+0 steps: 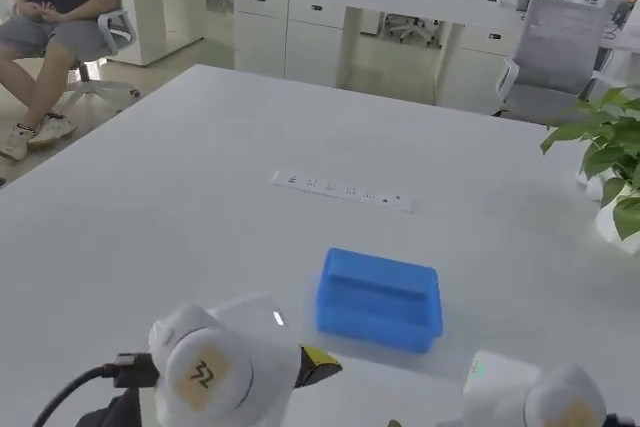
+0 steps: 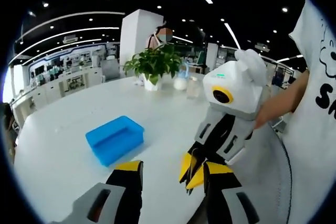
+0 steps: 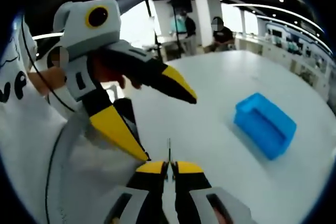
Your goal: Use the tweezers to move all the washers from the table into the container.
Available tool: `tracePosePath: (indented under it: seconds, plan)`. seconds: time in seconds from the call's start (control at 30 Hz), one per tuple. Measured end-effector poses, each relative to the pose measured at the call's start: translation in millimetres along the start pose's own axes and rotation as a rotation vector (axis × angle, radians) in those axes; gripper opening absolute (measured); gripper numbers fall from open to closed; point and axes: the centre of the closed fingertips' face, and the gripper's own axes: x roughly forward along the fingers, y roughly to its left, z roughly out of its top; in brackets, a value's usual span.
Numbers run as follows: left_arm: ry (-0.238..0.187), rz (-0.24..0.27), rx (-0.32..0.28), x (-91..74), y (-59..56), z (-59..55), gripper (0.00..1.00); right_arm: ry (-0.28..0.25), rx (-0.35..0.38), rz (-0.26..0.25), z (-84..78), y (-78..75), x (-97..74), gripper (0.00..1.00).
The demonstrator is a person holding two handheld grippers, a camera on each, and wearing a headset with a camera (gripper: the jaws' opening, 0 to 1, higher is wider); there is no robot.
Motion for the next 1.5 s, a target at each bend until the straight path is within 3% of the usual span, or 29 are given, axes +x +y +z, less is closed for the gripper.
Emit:
tracePosePath:
  seconds: [0.23, 0.43, 0.6, 0.83, 0.93, 1.1, 1.2, 1.3, 1.37, 1.43, 1.5]
  plan:
    - [0.013, -0.094, 0.047, 6.7, -17.8, -1.0, 0.22, 0.044, -0.081, 0.022, -3.2, 4.1, -1.3, 0.03]
    - [0.012, -0.143, 0.086, 12.5, -23.5, 1.2, 0.08, 0.089, -0.164, 0.022, -5.8, 1.0, 2.1, 0.03]
    - [0.059, -0.199, 0.172, 16.8, -24.5, -5.5, 0.01, 0.136, -0.229, 0.02, -12.0, -3.6, 6.4, 0.03]
    - [0.088, -0.254, 0.25, 23.8, -22.0, -5.6, 0.0, 0.16, -0.252, 0.028, -13.7, -12.3, 7.9, 0.03]
    - [0.098, -0.279, 0.283, 25.9, -19.2, -5.8, 0.0, 0.178, -0.275, 0.032, -15.0, -16.4, 8.5, 0.03]
    - [0.109, -0.277, 0.335, 33.3, -5.4, -6.2, 0.0, 0.194, -0.291, 0.013, -14.6, -35.1, 11.3, 0.03]
    - [0.139, -0.25, 0.433, 39.4, 10.6, -10.9, 0.0, 0.22, -0.322, -0.023, -15.7, -50.9, 13.8, 0.04]
    - [0.136, -0.233, 0.414, 47.5, 18.4, -10.5, 0.0, 0.235, -0.341, -0.051, -14.6, -66.2, 18.5, 0.04]
    - [0.148, -0.207, 0.358, 55.0, 27.6, -12.6, 0.0, 0.256, -0.349, -0.065, -15.9, -74.3, 21.1, 0.04]
    - [0.162, -0.206, 0.406, 62.3, 36.2, -17.9, 0.0, 0.3, -0.391, -0.076, -20.9, -83.1, 23.4, 0.04]
    - [0.165, -0.212, 0.4, 67.5, 39.9, -22.1, 0.0, 0.317, -0.411, -0.083, -24.1, -90.3, 28.4, 0.04]
